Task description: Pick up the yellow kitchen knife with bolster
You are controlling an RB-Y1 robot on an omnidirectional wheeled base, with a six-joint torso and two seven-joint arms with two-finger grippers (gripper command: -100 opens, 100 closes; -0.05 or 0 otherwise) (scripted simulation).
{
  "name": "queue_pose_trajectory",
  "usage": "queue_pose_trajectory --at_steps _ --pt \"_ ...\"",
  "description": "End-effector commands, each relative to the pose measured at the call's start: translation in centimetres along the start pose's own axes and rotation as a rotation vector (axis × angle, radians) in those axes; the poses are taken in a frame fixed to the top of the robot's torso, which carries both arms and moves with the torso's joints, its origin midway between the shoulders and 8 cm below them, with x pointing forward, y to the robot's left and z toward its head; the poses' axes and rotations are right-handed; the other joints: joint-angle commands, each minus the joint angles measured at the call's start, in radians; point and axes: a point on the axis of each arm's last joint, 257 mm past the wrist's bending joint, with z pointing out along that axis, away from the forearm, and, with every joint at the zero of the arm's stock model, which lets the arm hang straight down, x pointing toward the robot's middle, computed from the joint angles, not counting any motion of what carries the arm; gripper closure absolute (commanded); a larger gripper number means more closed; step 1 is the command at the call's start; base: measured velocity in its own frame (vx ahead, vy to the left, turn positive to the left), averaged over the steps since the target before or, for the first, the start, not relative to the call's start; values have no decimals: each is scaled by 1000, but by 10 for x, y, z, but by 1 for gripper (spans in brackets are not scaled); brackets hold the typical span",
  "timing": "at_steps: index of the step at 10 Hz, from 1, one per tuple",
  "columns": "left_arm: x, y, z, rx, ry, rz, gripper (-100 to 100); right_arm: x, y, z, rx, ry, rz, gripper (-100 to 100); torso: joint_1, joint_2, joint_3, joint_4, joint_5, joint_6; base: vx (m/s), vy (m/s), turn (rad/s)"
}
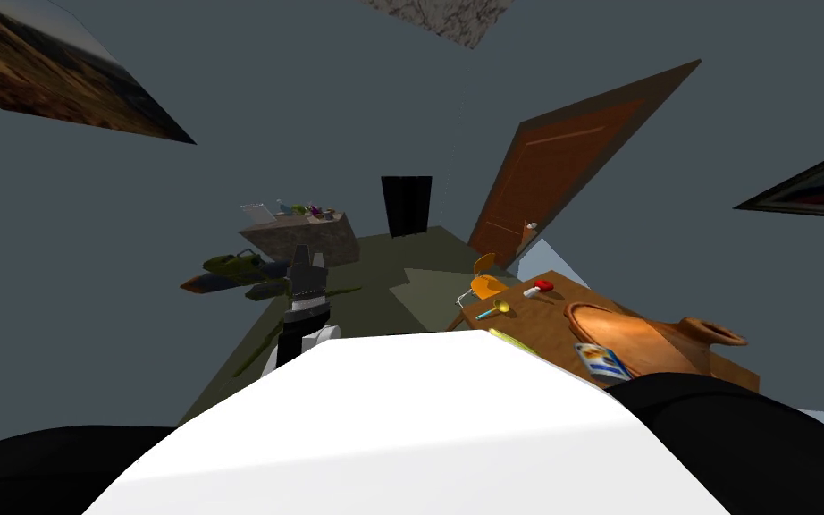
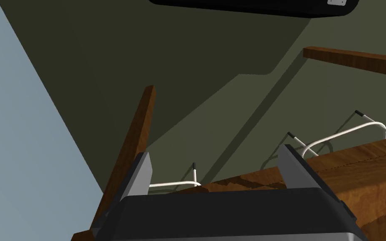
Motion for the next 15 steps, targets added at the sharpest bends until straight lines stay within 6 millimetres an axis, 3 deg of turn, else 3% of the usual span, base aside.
queue_pose_trajectory --at_steps 1,3,5,6,8,10,11,12,13,15 --pt "0 0 0 0 0 0 0 -18 -15 -9 42 -29 4 -100 0 0 0 0 0 0 12 -37 166" --pt "0 0 0 0 0 0 0 -49 -30 -23 96 -81 9 -100 -6 -1 0 0 -1 -2 24 -153 284" --pt "0 0 0 0 0 0 0 -49 -30 -23 96 -81 9 -100 -10 -2 -1 0 -2 -1 25 -117 62" --pt "0 0 0 0 0 0 0 -77 -34 -33 126 -128 9 -100 -5 -1 -1 0 -1 0 24 -125 265" --pt "0 0 0 0 0 0 0 -77 -34 -32 125 -127 9 -100 -10 -2 -1 0 -2 0 14 -138 75" --pt "0 0 0 0 0 0 0 -100 -33 -40 141 -167 8 -100 -5 -1 0 0 -1 0 -4 -110 112" --pt "0 0 0 0 0 0 0 -93 -32 -35 136 -153 8 -100 -8 0 0 0 -2 -1 -5 -78 42" --pt "0 0 0 0 0 0 0 -94 -32 -36 138 -156 8 0 -4 0 0 0 -1 0 0 -14 -2" --pt "0 0 0 0 0 0 0 -85 -38 -33 137 -159 76 -100 -1 0 0 0 0 0 -108 -20 274" --pt "0 0 0 0 0 0 0 -76 -44 -31 137 -162 144 -100 1 8 5 2 0 -2 -186 1 397"
